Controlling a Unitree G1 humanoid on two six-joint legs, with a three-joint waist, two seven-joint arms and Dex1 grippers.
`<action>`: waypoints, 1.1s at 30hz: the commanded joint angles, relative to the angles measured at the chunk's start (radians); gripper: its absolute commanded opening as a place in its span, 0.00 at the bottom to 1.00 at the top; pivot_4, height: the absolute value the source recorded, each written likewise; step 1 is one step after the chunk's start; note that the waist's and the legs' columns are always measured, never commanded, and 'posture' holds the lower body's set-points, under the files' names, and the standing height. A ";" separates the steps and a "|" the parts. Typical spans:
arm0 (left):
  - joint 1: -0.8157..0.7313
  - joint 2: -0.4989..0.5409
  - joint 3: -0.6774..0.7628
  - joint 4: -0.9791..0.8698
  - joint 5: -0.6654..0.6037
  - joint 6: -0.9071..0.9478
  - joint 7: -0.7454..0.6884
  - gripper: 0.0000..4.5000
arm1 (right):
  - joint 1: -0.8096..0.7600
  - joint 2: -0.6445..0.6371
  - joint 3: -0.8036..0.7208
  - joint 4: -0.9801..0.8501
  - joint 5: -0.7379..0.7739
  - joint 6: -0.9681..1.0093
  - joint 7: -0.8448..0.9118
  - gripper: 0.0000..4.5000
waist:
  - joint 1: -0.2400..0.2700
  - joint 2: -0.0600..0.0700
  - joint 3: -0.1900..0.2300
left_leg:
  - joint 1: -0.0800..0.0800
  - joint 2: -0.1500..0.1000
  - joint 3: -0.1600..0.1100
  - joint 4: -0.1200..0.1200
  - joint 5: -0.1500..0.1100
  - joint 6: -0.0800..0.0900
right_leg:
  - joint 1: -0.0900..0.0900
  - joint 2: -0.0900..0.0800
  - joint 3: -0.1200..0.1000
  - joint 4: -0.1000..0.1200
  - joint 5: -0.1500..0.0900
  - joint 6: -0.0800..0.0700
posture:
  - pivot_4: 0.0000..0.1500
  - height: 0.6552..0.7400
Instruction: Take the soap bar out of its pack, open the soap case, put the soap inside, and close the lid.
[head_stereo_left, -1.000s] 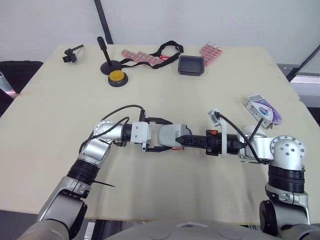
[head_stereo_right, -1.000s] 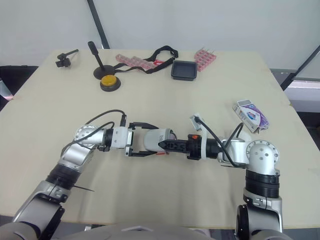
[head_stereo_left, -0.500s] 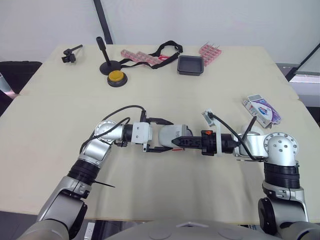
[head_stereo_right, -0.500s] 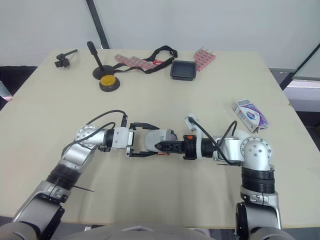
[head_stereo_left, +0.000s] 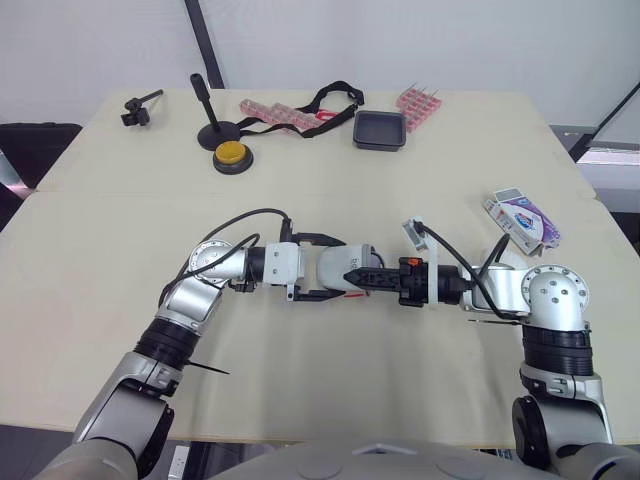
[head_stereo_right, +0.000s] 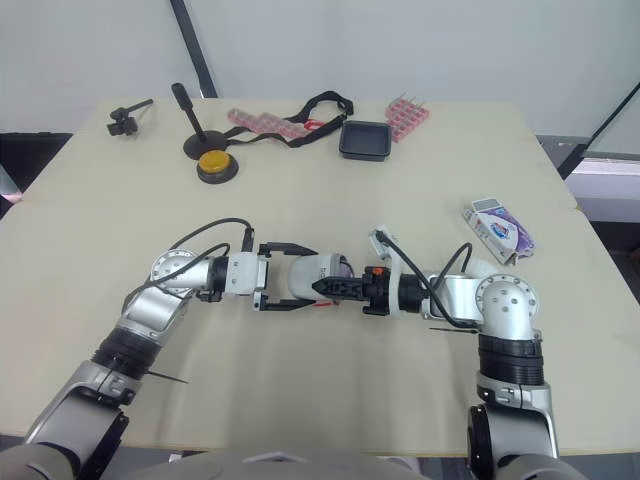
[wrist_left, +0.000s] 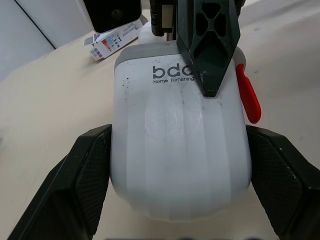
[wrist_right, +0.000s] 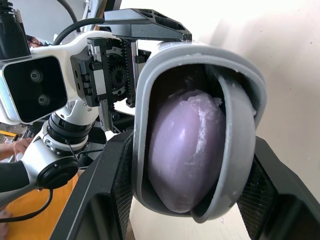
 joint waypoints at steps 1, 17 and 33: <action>-0.017 -0.003 0.000 -0.032 -0.017 -0.003 -0.002 0.77 | -0.006 -0.003 0.002 -0.018 0.033 -0.005 -0.014 0.49 | 0.000 0.000 0.000 | 0.000 0.000 0.000 0.000 0.000 0.000 | 0.000 0.000 0.000 0.000 0.000 0.000 | 1.00 0.87; -0.016 -0.003 0.003 -0.060 -0.052 0.076 -0.023 1.00 | -0.009 -0.056 0.049 -0.034 0.035 -0.013 0.014 0.49 | -0.001 0.000 0.000 | 0.000 0.000 0.000 0.000 0.000 0.000 | 0.000 0.000 0.000 0.000 0.000 0.000 | 1.00 0.87; -0.152 0.128 0.027 -0.037 -0.193 0.540 -0.198 1.00 | -0.257 -0.548 0.424 -0.286 -0.297 -0.147 0.463 0.49 | -0.002 0.003 0.003 | 0.001 -0.001 0.000 -0.002 0.001 0.000 | 0.000 0.001 0.001 -0.001 0.000 0.000 | 1.00 0.87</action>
